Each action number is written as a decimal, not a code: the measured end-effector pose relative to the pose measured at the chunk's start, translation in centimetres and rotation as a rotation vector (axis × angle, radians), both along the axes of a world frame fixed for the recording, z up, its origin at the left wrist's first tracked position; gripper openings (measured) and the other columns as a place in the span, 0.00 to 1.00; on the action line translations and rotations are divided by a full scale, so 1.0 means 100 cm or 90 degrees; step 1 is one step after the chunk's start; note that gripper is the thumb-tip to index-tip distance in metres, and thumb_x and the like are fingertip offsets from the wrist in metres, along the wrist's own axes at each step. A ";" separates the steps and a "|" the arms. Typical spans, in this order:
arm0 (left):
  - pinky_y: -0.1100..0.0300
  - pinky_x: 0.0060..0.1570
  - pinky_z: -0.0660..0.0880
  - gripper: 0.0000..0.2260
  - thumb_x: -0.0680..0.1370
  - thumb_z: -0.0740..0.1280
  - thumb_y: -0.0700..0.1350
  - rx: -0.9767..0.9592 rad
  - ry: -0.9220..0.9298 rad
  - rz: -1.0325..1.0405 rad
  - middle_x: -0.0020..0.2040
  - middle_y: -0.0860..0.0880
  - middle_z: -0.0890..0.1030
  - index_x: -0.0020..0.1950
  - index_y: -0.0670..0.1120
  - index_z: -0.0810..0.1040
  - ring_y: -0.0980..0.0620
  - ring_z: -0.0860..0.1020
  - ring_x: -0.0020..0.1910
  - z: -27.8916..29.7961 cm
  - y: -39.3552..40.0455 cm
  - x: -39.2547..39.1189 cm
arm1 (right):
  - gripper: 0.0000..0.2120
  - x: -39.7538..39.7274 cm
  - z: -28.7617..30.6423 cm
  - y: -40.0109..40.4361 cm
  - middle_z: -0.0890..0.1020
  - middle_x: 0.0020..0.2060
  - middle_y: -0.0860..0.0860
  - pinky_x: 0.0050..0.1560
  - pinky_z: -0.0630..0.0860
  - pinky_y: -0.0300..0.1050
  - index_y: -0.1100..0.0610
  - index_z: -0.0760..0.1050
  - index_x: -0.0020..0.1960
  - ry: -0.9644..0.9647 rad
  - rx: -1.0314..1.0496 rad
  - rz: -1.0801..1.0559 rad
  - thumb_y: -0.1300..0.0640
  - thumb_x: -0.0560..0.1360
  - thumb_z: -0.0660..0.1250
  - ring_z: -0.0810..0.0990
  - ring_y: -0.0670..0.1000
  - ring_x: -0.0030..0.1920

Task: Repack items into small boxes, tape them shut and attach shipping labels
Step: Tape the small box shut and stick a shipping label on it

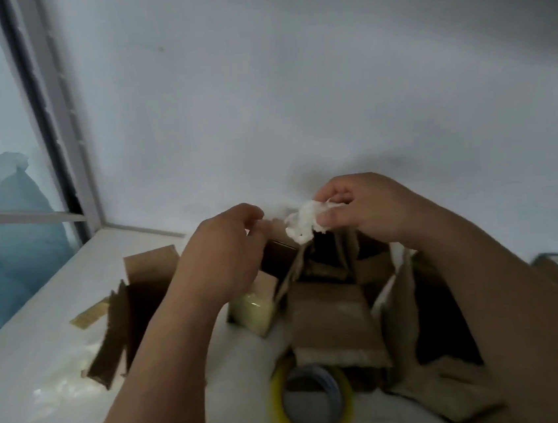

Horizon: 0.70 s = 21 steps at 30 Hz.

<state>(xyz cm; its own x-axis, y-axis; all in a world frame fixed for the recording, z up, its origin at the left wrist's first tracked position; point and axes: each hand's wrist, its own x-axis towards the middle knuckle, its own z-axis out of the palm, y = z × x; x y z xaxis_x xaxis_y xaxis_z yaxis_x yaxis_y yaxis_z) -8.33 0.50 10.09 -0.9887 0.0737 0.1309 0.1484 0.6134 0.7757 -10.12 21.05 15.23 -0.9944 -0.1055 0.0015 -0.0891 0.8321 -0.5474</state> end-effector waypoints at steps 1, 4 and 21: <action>0.61 0.50 0.70 0.13 0.82 0.60 0.53 -0.008 0.010 -0.030 0.59 0.55 0.80 0.65 0.54 0.76 0.53 0.77 0.55 0.004 0.016 0.010 | 0.10 0.020 0.003 0.018 0.82 0.51 0.42 0.53 0.75 0.38 0.45 0.81 0.52 0.017 -0.007 -0.021 0.51 0.71 0.74 0.80 0.39 0.51; 0.57 0.52 0.75 0.12 0.82 0.60 0.53 -0.025 0.053 -0.111 0.53 0.55 0.80 0.64 0.54 0.77 0.53 0.78 0.51 0.008 0.064 0.043 | 0.09 0.076 0.004 0.067 0.82 0.47 0.38 0.48 0.72 0.34 0.43 0.81 0.52 0.041 -0.026 -0.083 0.50 0.72 0.74 0.79 0.34 0.47; 0.66 0.58 0.68 0.16 0.83 0.59 0.45 -0.032 0.108 -0.424 0.65 0.55 0.74 0.71 0.53 0.69 0.58 0.73 0.60 -0.015 0.275 0.121 | 0.09 0.192 -0.070 0.228 0.81 0.49 0.39 0.44 0.70 0.34 0.41 0.77 0.55 0.074 -0.039 -0.329 0.47 0.75 0.68 0.78 0.39 0.50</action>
